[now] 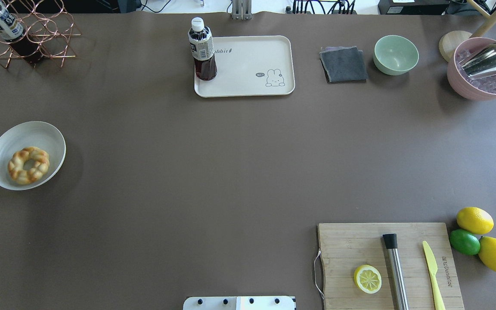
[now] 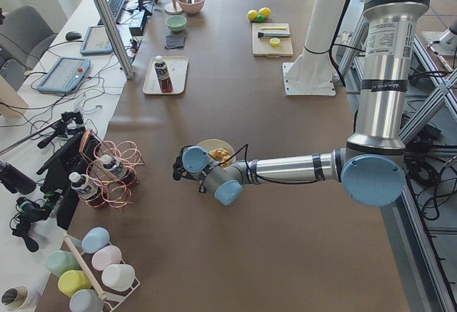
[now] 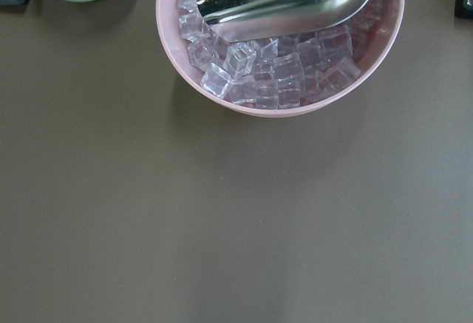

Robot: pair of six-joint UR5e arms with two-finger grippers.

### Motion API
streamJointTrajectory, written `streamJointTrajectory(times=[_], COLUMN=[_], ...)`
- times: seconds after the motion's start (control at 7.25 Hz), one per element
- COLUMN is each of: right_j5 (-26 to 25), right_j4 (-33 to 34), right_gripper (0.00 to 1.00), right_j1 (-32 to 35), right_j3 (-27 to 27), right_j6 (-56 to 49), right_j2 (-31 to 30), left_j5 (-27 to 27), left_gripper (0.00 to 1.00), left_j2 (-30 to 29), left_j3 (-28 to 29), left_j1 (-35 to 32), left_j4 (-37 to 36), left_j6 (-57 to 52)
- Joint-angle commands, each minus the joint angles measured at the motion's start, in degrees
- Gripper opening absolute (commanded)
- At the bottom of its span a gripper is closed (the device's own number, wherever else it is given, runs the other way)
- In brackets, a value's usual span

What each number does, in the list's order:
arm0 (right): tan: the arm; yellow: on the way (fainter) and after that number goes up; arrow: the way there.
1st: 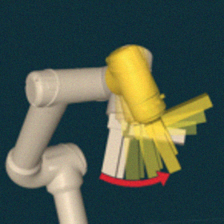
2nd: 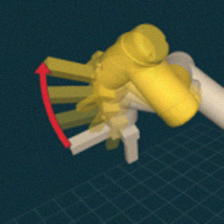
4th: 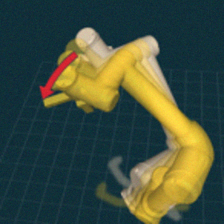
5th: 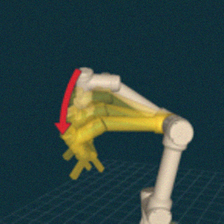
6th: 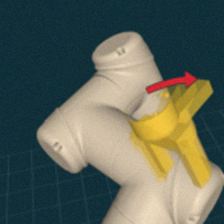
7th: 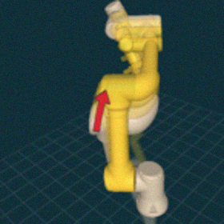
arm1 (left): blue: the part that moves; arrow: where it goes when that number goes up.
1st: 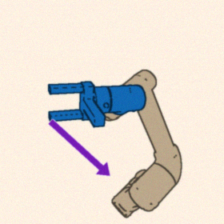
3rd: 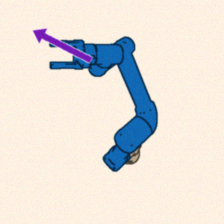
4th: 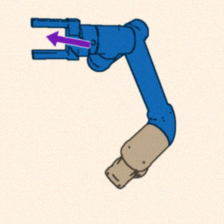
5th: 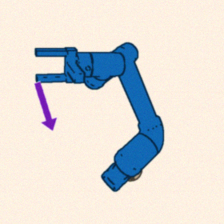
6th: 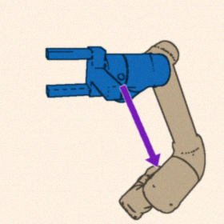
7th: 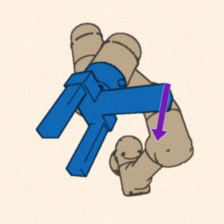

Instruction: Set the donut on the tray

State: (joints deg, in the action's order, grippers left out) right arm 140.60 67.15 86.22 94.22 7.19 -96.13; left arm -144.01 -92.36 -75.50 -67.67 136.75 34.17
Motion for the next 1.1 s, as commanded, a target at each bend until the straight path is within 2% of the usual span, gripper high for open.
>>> streamJointTrajectory(times=[0.0, 0.28, 0.41, 0.55, 0.69, 0.83, 0.97], right_j5=[0.55, 0.73, 0.64, 0.55, 0.55, 0.47, 0.29], right_j4=[0.17, 0.17, 0.26, 0.26, 0.17, 0.17, 0.17], right_gripper=[0.96, 0.94, 0.94, 0.94, 0.94, 0.94, 0.94], right_j1=[-0.96, -4.2, -6.22, -9.02, -11.49, -13.34, -15.97], right_j3=[1.93, 2.2, 2.98, 3.43, 3.69, 4.13, 5.87], right_j6=[8.5, 18.42, 22.21, 28.52, 34.84, 38.91, 42.0], right_j2=[3.48, 9.0, 11.38, 14.36, 17.52, 19.38, 20.62], left_j5=[-4.7, -4.71, -3.66, -1.82, 2.2, 4.24, 8.35], left_gripper=[0.0, 0.0, 0.0, 0.0, 0.0, 0.0, 0.0], left_j2=[-5.0, -11.23, -12.92, -14.67, -16.87, -19.76, -23.27], left_j3=[-4.09, -7.01, -8.77, -10.52, -12.19, -14.04, -17.71], left_j1=[-0.98, 0.59, 3.39, 6.2, 8.84, 11.74, 13.68], left_j4=[-0.16, -0.17, -0.34, -0.43, -0.52, -4.87, -13.53], left_j6=[16.81, 34.39, 39.34, 45.4, 50.85, 54.56, 55.56])
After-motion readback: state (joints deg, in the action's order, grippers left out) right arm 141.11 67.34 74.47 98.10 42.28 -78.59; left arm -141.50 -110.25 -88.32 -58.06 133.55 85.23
